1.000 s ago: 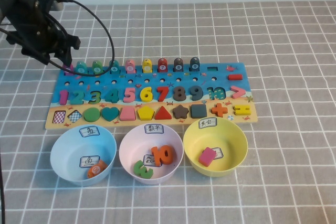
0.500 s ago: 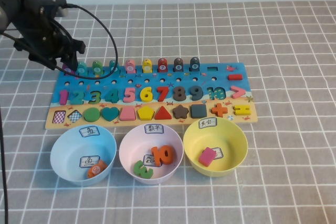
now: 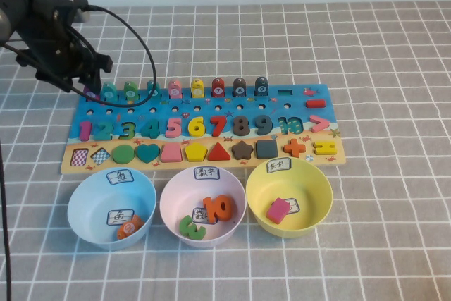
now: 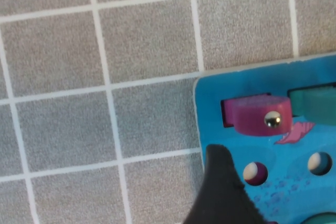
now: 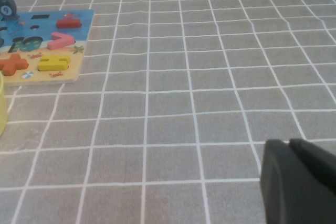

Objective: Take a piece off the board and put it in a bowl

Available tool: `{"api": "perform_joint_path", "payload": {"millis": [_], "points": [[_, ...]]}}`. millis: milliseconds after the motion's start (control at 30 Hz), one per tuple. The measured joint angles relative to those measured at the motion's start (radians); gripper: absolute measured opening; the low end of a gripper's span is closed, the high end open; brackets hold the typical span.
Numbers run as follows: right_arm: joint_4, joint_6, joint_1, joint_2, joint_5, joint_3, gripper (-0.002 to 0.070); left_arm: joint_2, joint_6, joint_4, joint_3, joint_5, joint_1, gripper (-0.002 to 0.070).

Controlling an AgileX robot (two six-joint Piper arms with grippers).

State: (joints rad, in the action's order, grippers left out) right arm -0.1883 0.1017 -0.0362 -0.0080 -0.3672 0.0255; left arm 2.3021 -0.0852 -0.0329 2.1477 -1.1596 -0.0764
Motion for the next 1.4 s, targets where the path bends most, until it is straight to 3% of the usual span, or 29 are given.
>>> {"api": "perform_joint_path", "payload": {"millis": [933,1200,1400], "points": [[0.000,0.000,0.000,0.000,0.000,0.000,-0.0017,0.034,0.000,0.001,0.000,0.035,0.000,0.0395],[0.000,0.000,0.000,0.000,0.000,0.000,-0.0017,0.042,0.000,0.001,0.000,0.040,0.000,0.0298],[0.000,0.000,0.000,0.000,0.000,0.000,-0.0017,0.042,0.000,0.001,0.000,0.040,0.004,0.0279]]}}
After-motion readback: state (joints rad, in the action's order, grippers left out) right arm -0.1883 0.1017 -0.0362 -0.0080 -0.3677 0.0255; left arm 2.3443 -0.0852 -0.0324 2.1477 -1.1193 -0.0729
